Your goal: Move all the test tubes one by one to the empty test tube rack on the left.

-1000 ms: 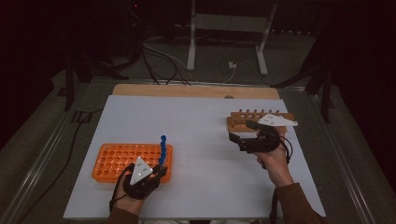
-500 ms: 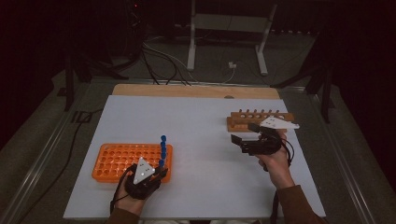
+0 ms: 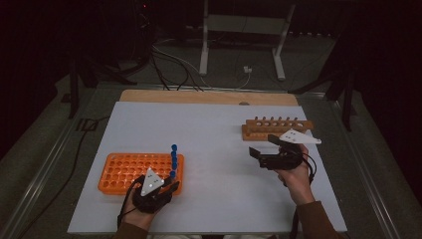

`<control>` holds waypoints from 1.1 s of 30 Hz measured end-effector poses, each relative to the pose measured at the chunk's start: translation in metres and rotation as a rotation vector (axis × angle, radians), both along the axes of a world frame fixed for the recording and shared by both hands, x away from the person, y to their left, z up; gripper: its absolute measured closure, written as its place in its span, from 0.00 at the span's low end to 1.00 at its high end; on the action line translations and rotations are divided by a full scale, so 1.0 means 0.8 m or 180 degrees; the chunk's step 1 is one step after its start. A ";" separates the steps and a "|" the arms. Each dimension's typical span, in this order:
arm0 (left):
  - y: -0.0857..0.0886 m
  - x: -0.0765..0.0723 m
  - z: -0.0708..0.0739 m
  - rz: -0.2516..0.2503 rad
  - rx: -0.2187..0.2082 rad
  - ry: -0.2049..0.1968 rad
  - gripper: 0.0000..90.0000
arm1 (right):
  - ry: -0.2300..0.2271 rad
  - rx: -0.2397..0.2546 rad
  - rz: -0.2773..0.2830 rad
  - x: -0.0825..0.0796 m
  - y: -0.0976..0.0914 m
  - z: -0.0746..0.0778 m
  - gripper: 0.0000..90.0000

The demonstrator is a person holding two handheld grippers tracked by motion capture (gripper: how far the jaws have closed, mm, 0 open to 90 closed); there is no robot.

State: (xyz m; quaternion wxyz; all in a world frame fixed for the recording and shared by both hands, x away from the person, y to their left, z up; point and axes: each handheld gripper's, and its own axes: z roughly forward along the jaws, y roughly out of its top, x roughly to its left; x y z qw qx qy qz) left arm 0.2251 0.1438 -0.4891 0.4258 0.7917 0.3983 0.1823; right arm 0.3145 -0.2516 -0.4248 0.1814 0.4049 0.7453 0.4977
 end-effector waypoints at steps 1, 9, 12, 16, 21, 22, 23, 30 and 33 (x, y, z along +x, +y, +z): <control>0.000 -0.001 0.001 -0.0019 -0.0006 -0.0005 0.74 | -0.0003 -0.0007 -0.0007 -0.001 -0.002 -0.001 0.10; 0.024 -0.011 0.022 0.0020 -0.0281 -0.0216 0.48 | -0.0141 -0.0008 -0.0112 -0.019 -0.017 -0.007 0.09; 0.041 -0.009 0.034 0.0178 -0.0375 -0.0363 0.32 | -0.0182 0.0035 -0.0161 -0.025 -0.025 -0.011 0.09; 0.067 -0.005 0.049 0.0387 -0.0530 -0.0524 0.17 | -0.0243 0.0059 -0.0221 -0.034 -0.033 -0.020 0.07; 0.096 0.001 0.061 0.0584 -0.0641 -0.0646 0.03 | -0.0328 0.0090 -0.0268 -0.049 -0.044 -0.030 0.05; 0.101 0.001 0.062 0.0620 -0.0674 -0.0666 0.02 | -0.0332 0.0106 -0.0277 -0.052 -0.047 -0.031 0.04; 0.106 0.001 0.063 0.0659 -0.0675 -0.0689 0.02 | -0.0338 0.0131 -0.0277 -0.055 -0.050 -0.032 0.04; 0.130 0.000 0.064 0.0828 -0.0659 -0.0789 0.01 | -0.0371 0.0178 -0.0328 -0.072 -0.068 -0.039 0.04; 0.135 0.001 0.061 0.0884 -0.0631 -0.0791 0.01 | -0.0361 0.0194 -0.0356 -0.076 -0.074 -0.043 0.04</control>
